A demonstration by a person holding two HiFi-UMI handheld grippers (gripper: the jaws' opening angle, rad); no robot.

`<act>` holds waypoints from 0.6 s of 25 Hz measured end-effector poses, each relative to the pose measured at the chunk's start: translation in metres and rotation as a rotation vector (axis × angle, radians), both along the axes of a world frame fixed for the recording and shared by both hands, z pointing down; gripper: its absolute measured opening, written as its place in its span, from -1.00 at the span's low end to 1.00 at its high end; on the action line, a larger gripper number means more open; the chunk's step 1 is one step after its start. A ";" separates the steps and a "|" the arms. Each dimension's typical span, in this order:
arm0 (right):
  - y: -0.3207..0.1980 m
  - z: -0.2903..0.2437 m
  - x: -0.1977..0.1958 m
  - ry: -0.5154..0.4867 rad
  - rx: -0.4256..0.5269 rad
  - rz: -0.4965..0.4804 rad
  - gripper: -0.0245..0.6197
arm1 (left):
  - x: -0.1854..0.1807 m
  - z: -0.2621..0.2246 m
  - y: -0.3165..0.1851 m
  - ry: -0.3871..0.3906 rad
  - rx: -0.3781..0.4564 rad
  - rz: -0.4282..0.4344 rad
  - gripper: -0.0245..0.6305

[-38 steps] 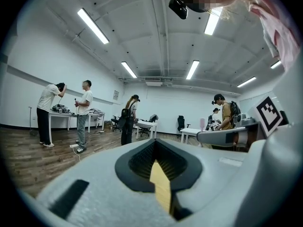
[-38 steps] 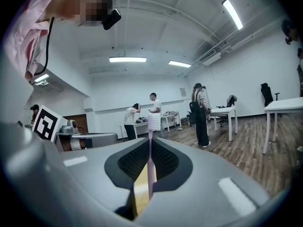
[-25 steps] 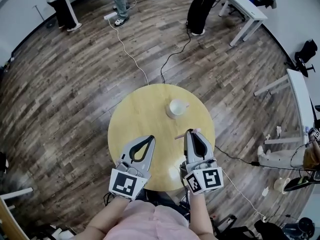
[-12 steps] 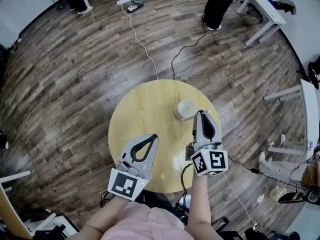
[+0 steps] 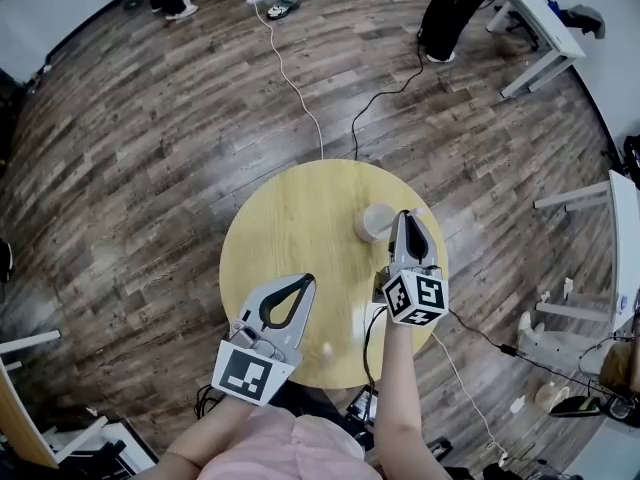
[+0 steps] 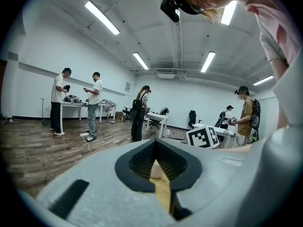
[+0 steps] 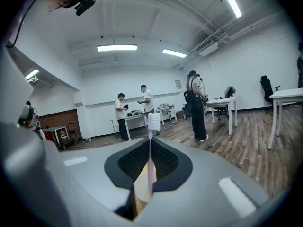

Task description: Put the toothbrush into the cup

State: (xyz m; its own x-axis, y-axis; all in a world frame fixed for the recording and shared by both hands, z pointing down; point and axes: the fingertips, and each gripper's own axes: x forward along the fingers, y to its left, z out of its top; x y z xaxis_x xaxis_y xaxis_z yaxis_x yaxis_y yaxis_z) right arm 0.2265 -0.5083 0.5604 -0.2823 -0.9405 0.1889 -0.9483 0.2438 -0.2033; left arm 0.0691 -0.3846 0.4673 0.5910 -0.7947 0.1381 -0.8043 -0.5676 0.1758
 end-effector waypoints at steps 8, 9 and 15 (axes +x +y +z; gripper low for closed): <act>-0.005 0.041 0.001 -0.003 -0.092 0.017 -0.86 | -0.003 0.002 -0.005 0.007 -0.011 -0.005 -0.93; -0.006 0.043 0.000 -0.003 -0.100 0.019 -0.86 | -0.003 0.002 -0.005 0.008 -0.013 -0.003 -0.93; -0.008 0.059 0.001 -0.003 -0.153 0.037 -0.85 | -0.005 0.001 -0.007 0.019 -0.022 -0.012 -0.93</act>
